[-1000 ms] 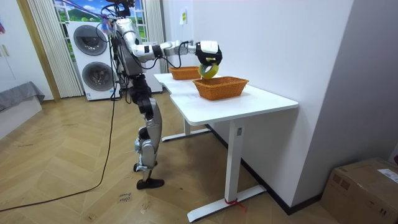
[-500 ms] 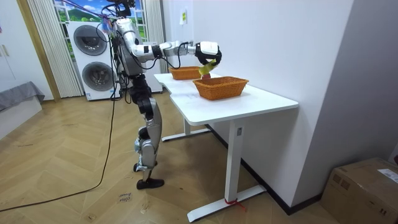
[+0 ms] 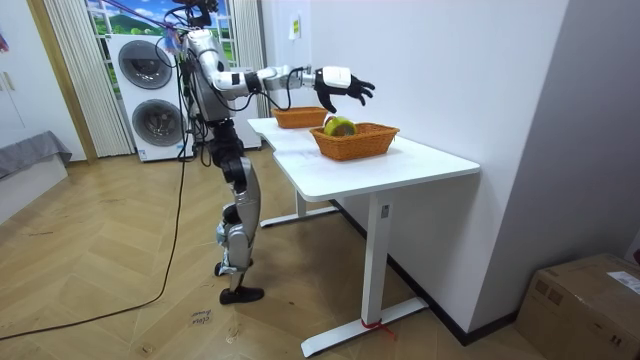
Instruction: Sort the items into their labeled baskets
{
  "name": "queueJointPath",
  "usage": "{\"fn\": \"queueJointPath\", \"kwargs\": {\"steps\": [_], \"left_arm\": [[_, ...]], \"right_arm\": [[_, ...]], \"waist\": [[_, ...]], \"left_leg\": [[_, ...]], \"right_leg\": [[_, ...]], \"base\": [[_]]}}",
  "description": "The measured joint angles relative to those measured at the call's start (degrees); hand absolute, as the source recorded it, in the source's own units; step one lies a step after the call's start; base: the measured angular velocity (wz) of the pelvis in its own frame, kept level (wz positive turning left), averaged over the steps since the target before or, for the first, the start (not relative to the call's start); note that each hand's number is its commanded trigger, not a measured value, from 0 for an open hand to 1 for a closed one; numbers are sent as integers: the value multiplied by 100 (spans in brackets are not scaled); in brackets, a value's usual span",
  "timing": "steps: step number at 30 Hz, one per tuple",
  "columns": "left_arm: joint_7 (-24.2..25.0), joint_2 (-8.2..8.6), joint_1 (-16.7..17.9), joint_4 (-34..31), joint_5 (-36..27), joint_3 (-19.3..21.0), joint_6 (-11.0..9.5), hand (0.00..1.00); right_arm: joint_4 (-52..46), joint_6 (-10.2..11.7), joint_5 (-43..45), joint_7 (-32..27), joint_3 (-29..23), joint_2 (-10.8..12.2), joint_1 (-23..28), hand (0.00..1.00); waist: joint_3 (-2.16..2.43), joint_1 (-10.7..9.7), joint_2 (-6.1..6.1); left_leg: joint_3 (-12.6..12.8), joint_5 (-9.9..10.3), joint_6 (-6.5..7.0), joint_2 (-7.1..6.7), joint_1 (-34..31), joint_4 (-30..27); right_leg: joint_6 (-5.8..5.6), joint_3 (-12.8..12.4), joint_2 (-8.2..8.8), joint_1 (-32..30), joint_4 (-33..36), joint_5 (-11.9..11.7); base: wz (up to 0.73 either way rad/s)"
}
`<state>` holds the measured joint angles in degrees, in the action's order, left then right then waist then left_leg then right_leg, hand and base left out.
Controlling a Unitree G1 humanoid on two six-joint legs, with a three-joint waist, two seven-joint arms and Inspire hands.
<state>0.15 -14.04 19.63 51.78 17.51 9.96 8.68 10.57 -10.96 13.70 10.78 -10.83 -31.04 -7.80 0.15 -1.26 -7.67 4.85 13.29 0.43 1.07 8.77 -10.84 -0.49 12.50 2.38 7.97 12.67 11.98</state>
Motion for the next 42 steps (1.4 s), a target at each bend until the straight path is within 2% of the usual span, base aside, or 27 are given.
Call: {"fn": "queueJointPath", "kwargs": {"steps": [6,19,25,34,42], "left_arm": [[13,0,5,0,0,3,0,0],[51,-6,-5,2,-113,-1,-7,0],[55,-9,-4,0,-113,2,-7,0],[52,-7,-31,-16,-113,-9,-7,0],[20,-7,-119,-14,-116,-8,-35,0]], "right_arm": [[-1,6,7,0,0,0,0,0],[0,39,37,21,0,0,0,0],[-1,39,36,73,0,0,0,0],[-2,39,-18,58,0,0,-3,0],[-1,42,-201,-25,82,0,-241,0]], "waist": [[0,11,-23],[-14,6,11],[17,0,28],[35,40,27],[-3,192,24]], "left_leg": [[55,3,-6,13,0,-1],[117,20,-31,40,45,1],[120,21,-31,41,51,0],[124,21,-31,42,86,2],[128,20,-30,40,42,4]], "right_leg": [[4,-66,-17,-24,1,-2],[20,-137,-52,-12,0,-12],[21,-140,-51,-11,2,-13],[21,-137,-49,-17,21,-13],[22,-143,-41,-67,106,-12]], "base": [[-4],[-2],[0],[0],[-2]]}}
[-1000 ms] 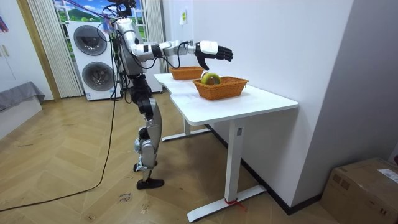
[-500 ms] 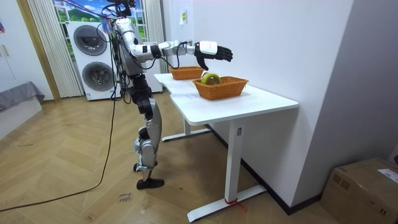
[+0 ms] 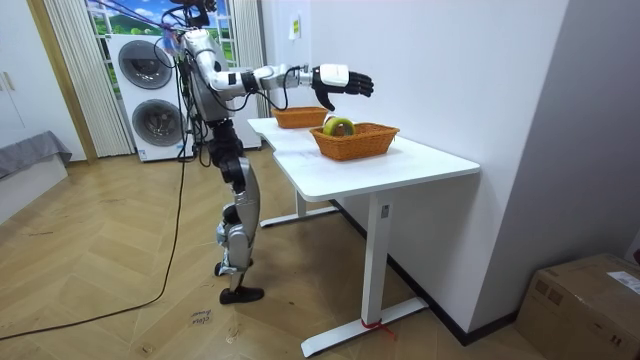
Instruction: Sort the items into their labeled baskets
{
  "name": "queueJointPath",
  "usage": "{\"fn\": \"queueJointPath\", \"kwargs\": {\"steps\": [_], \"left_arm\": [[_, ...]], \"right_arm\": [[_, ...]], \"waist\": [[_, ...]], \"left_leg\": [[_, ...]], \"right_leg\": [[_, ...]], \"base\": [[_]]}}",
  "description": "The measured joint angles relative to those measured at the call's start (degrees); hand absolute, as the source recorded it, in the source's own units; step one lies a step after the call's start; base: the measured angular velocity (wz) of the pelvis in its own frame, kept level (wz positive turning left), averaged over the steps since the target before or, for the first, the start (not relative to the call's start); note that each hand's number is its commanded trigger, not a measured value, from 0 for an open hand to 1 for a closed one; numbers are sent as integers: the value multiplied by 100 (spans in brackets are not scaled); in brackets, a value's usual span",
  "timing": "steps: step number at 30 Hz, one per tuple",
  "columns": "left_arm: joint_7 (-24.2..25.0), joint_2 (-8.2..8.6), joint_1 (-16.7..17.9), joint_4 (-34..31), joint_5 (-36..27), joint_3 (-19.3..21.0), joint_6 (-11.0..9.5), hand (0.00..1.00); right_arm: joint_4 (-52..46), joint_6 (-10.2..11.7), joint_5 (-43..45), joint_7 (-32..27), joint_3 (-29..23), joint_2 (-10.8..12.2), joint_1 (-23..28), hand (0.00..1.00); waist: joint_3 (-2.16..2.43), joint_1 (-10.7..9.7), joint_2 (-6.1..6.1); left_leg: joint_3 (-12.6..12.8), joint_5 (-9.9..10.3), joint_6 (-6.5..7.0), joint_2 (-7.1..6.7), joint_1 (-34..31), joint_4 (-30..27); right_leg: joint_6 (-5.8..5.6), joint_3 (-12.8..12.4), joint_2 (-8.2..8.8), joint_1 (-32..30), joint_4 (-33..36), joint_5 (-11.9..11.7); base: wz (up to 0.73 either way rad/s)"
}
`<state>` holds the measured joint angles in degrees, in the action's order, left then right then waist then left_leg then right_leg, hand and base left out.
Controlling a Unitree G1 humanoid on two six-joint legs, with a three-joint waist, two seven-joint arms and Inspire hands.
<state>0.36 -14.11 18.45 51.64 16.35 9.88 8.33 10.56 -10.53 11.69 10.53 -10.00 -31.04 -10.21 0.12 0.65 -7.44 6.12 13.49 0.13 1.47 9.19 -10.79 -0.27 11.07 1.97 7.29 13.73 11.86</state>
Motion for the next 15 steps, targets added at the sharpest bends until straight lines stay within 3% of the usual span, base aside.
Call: {"fn": "queueJointPath", "kwargs": {"steps": [4,7,10,15], "left_arm": [[-35,-19,-24,-2,-1,0,0,0],[-53,-60,-53,-2,1,-17,7,0],[-93,-106,-105,105,5,-55,12,0],[-94,-262,-231,192,-8,-352,29,0]], "right_arm": [[0,24,-22,-11,25,-19,-107,0],[-13,23,-66,-50,221,-41,-123,0],[8,22,-61,-104,316,-45,-166,0],[442,83,-299,-453,901,-58,-790,0]], "waist": [[-26,156,-58],[5,258,-139],[-1,399,-149],[-27,446,-173]], "left_leg": [[-10,0,0,1,-67,-12],[-73,-2,1,-3,-321,-105],[-140,-5,0,-11,-485,-184],[-175,-14,-13,2,-830,-305]], "right_leg": [[0,29,2,-42,-16,0],[15,49,8,-249,6,-10],[16,87,15,-366,22,-11],[56,164,14,-660,22,-38]], "base": [[3],[6],[10],[7]]}}
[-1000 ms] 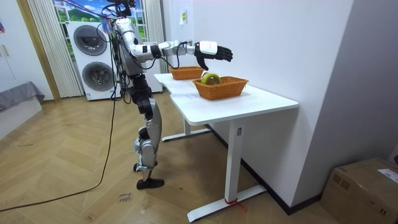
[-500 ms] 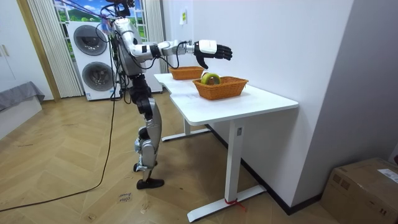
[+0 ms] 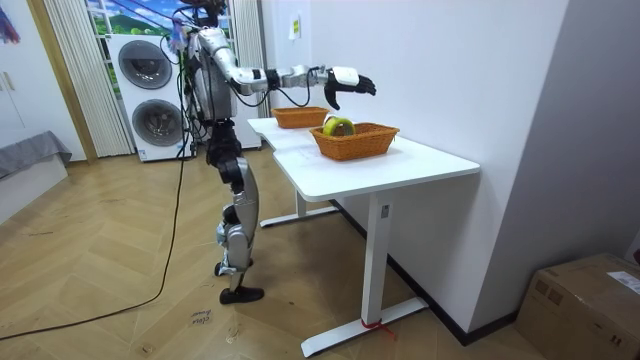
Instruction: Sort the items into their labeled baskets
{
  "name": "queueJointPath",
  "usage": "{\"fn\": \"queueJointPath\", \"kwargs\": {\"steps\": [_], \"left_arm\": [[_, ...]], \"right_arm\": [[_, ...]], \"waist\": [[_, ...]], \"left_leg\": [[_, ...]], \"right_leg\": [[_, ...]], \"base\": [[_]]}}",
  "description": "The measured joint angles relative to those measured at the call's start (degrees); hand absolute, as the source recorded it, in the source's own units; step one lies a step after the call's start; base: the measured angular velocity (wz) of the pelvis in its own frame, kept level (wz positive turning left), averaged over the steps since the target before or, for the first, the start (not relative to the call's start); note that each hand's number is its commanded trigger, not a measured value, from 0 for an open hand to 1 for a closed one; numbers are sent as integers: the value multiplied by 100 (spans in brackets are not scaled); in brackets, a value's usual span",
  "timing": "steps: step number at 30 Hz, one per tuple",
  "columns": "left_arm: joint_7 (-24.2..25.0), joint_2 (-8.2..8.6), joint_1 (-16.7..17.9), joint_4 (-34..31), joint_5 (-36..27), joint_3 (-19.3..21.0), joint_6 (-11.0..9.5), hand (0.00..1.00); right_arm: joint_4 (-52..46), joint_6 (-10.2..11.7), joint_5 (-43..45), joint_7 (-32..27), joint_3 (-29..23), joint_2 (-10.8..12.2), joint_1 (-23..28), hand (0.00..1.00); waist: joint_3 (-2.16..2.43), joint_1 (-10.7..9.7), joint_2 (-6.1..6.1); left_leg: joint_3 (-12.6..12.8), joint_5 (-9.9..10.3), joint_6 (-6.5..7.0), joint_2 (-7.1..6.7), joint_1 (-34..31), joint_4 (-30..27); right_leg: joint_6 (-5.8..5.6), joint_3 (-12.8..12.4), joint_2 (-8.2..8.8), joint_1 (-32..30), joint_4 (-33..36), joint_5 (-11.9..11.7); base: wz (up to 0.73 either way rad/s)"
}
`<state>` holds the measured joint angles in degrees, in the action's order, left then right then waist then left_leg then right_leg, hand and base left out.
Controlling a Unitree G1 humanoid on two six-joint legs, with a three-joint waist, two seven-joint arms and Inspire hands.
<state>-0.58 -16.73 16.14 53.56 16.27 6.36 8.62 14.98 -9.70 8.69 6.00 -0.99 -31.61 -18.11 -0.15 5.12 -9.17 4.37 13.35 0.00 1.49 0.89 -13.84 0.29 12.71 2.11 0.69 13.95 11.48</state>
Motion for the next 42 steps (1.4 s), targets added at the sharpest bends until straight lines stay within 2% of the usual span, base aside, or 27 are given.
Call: {"fn": "queueJointPath", "kwargs": {"steps": [2,5,6,7,9,11,16,23,27,32,42], "left_arm": [[-16,-43,-130,11,-67,-183,11,0],[-22,-117,-328,61,-350,-280,-1,0],[-25,-144,-359,90,-395,-331,-2,0],[-26,-181,-467,192,-468,-361,-7,0],[-42,-244,-673,393,-548,-457,-22,0],[-51,-258,-879,520,-554,-507,-62,0],[-48,-263,-985,593,-541,-544,-157,0],[-63,-263,-977,612,-547,-562,-157,0],[-131,-263,-969,633,-543,-562,-142,0],[-159,-263,-841,633,-542,-608,-142,0],[-231,-263,-803,605,-529,-613,-151,0]], "right_arm": [[477,15,-163,-203,358,0,-342,0],[892,43,-222,-317,771,-1,-604,0],[945,42,-222,-346,865,-1,-645,0],[999,47,-225,-397,965,-1,-682,0],[1198,146,-290,-505,1141,-1,-788,0],[1356,220,-357,-600,1197,0,-794,0],[1717,286,-325,-776,1348,0,-883,0],[1872,288,-335,-1063,1354,0,-1019,0],[1874,287,-338,-1086,1376,-1,-1019,0],[1876,286,-338,-1085,1683,-1,-1020,0],[1884,287,-327,-1084,1788,-1,-1021,0]], "waist": [[-14,66,-35],[-45,181,-120],[-42,214,-142],[-55,294,-176],[-92,305,-218],[-93,341,-236],[-95,438,-236],[-124,521,-179],[-120,604,-143],[-93,665,-80],[-88,676,-69]], "left_leg": [[-31,-2,-2,11,-242,-90],[-29,-8,-13,51,-546,-198],[-30,-11,-17,55,-587,-200],[-33,-16,-25,72,-675,-226],[-89,-17,-28,81,-809,-301],[-146,-18,-29,82,-967,-366],[-150,-18,-30,82,-1074,-379],[-146,-18,-29,86,-1175,-457],[-130,-18,-30,95,-1241,-487],[-138,-23,-34,94,-1241,-492],[-152,-36,-39,92,-1243,-494]], "right_leg": [[11,13,-11,-174,-1,-30],[38,10,-40,-419,-6,-82],[42,11,-45,-465,-4,-85],[58,45,-55,-538,-4,-100],[71,124,-57,-593,-33,-109],[75,243,-51,-677,-39,-113],[79,320,-40,-750,-41,-118],[80,428,-27,-773,-44,-120],[91,459,-25,-818,-39,-128],[94,460,-23,-820,-29,-131],[100,473,-23,-821,-23,-135]], "base": [[6],[1],[0],[4],[17],[23],[7],[7],[2],[0],[0]]}}
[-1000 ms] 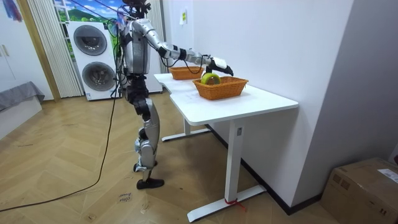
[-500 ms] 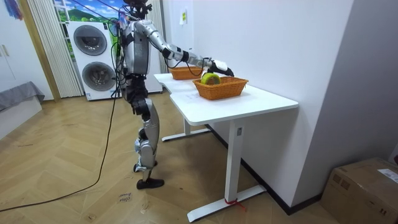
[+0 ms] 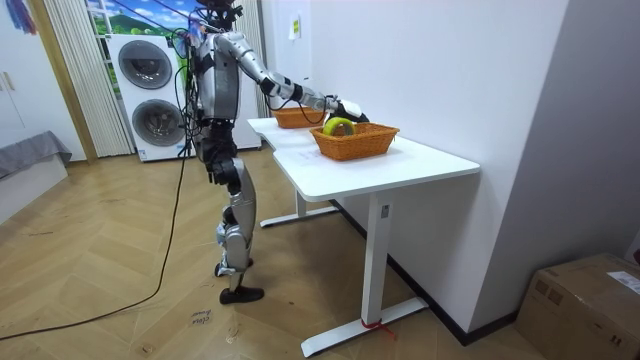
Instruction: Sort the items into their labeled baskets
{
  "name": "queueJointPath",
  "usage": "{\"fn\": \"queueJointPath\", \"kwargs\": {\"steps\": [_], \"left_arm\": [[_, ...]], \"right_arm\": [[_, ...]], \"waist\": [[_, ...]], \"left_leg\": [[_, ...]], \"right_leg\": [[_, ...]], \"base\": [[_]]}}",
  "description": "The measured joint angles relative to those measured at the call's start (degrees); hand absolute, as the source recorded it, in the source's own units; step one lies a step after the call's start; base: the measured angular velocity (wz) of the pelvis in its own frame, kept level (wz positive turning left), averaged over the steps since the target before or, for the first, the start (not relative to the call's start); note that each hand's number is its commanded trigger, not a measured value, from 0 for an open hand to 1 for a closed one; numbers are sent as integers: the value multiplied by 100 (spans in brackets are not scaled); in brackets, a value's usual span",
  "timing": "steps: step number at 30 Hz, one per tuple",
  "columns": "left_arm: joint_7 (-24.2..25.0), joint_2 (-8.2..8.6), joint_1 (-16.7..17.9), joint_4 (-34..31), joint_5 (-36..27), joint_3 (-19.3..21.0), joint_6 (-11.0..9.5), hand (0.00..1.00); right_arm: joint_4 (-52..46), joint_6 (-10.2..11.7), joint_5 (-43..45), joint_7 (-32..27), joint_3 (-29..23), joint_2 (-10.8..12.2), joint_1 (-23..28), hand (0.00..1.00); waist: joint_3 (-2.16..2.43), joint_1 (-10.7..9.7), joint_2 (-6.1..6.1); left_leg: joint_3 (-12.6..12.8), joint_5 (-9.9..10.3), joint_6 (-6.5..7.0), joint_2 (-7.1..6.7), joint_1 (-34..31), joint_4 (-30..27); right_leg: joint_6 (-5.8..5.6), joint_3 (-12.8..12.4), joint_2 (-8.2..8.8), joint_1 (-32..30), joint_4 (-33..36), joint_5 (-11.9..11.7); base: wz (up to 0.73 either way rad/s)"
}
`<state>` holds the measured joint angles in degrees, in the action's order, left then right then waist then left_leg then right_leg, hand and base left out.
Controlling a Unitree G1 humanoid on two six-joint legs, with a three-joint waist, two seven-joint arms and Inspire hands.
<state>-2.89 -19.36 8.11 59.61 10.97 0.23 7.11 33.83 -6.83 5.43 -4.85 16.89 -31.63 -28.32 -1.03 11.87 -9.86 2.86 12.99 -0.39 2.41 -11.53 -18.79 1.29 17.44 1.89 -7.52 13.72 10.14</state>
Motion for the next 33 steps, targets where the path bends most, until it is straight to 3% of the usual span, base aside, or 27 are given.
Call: {"fn": "queueJointPath", "kwargs": {"steps": [7,17,33], "left_arm": [[-35,-1,18,-17,-8,-1,8,0],[149,-25,-5,-30,-25,-121,9,0],[230,-197,-114,-57,-25,-277,13,0]], "right_arm": [[138,-20,16,46,270,-33,-55,0],[351,-74,182,327,474,-38,-106,0],[621,-77,421,778,702,-183,-338,0]], "waist": [[5,125,-14],[-5,133,-216],[-9,193,-218]], "left_leg": [[2,-1,-2,1,11,-9],[-57,1,0,5,-85,-125],[-159,-4,-16,32,-245,-204]], "right_leg": [[3,-10,7,-20,35,-2],[15,51,10,-59,92,-24],[57,175,-19,-116,96,-65]], "base": [[-1],[2],[2]]}}
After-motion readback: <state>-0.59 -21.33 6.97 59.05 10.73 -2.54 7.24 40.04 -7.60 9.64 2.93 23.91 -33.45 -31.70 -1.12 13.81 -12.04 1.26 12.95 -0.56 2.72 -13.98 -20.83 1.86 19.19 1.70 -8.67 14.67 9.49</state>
